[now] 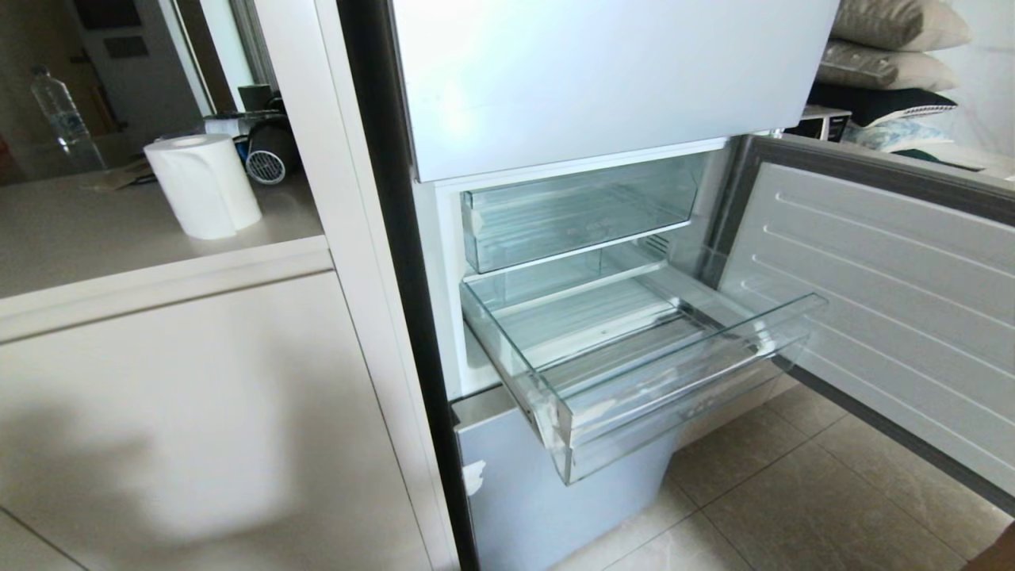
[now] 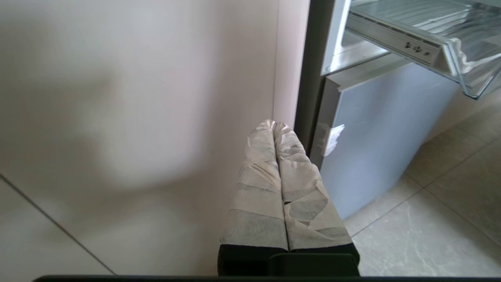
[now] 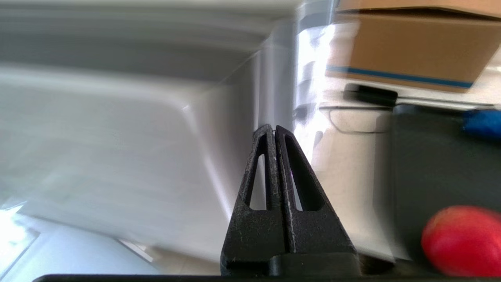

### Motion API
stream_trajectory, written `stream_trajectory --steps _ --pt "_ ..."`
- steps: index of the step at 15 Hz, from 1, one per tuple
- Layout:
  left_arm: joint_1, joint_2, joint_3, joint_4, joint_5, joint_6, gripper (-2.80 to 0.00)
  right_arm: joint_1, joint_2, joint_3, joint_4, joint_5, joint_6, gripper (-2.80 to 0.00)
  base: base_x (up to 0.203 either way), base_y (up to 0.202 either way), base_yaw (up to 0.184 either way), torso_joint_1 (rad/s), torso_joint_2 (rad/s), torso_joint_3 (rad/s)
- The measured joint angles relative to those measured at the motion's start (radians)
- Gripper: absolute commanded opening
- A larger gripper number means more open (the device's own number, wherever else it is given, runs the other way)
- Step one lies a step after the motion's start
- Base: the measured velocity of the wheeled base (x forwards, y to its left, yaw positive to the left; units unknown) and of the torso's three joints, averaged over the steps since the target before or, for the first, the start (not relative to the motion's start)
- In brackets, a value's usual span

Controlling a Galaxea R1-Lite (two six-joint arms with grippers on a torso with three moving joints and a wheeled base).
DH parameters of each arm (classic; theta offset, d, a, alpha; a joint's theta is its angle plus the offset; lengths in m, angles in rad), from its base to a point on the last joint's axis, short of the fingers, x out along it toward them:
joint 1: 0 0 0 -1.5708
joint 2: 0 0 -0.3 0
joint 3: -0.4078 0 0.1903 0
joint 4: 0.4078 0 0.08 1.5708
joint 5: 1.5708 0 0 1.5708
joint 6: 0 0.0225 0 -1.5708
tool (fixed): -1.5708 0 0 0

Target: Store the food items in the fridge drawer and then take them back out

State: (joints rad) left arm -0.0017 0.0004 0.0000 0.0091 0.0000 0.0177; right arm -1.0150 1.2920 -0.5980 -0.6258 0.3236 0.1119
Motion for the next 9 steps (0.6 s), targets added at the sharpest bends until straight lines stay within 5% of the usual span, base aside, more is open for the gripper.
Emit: stream_trajectory --steps 6,9 --pt "0.0 0.0 0.0 0.0 0.0 0.0 -2.8 0.882 -0.165 0.094 0.149 -0.43 0.009 -2.8 0.0 0.0 0.0 0.0 0.0 0.0" --pt "0.0 0.0 0.0 0.0 0.0 0.0 -2.8 1.087 -0.132 0.096 0.274 -0.593 0.07 -2.8 0.0 0.0 0.0 0.0 0.0 0.0"
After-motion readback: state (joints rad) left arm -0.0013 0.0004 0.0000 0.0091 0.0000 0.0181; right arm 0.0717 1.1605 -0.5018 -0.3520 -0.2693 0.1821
